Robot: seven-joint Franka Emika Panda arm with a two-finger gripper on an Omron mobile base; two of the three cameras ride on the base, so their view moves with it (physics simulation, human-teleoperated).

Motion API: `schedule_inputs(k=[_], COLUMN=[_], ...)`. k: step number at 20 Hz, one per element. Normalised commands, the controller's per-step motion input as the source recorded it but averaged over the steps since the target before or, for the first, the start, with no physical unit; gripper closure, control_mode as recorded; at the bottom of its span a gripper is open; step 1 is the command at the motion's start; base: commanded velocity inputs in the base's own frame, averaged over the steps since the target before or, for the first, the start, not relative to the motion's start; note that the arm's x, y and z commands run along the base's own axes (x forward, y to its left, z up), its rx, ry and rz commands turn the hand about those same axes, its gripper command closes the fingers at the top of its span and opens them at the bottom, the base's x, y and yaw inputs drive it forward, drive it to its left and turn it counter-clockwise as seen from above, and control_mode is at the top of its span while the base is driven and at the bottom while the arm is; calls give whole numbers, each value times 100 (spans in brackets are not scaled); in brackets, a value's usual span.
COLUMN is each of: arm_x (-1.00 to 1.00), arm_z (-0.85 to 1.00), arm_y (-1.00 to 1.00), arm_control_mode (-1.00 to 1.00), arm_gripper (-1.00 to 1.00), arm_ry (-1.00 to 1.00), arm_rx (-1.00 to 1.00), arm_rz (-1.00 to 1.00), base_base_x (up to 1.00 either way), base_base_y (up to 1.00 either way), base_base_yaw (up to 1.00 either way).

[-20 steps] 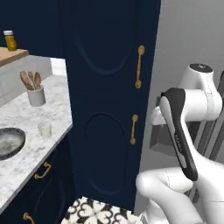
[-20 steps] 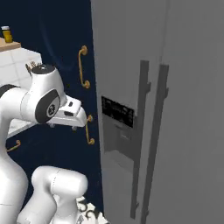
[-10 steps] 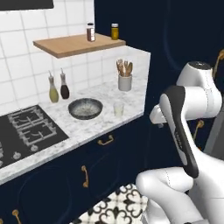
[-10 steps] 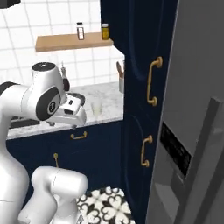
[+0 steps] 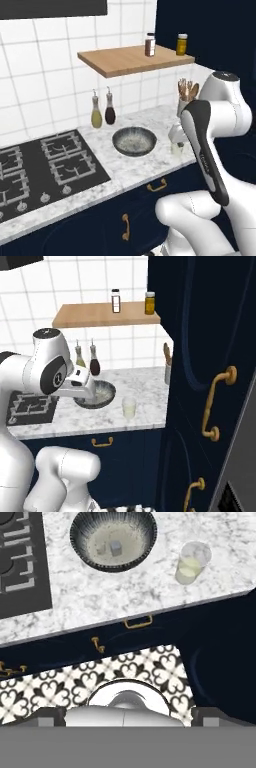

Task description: Grab a lemon wedge from the fridge and one ice cube from the ice bowl, and put them in the glass of lemonade.

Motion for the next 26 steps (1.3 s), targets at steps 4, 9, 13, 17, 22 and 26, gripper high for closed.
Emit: schedule_inputs(k=[4, 9, 13, 17, 22, 26], arm_x=[0, 12, 69, 72, 94, 99], arm_z=[0, -20, -91, -58, -63, -76], arm_y=[0, 0, 0, 6, 6, 26], arm_control_mode=[100, -100, -100, -100, -100, -100], arm_gripper=[-100, -100, -100, -100, -100, -100], arm_ry=[0, 6, 22, 2, 1, 4], arm_rx=[0, 0, 0, 0, 2, 0], arm_rz=[0, 1, 5, 12, 27, 22], base_base_x=[96, 62, 0, 0, 0, 0], base_base_y=[0, 0, 0, 0, 0, 0], base_base_yaw=[13, 7, 0, 0, 0, 0])
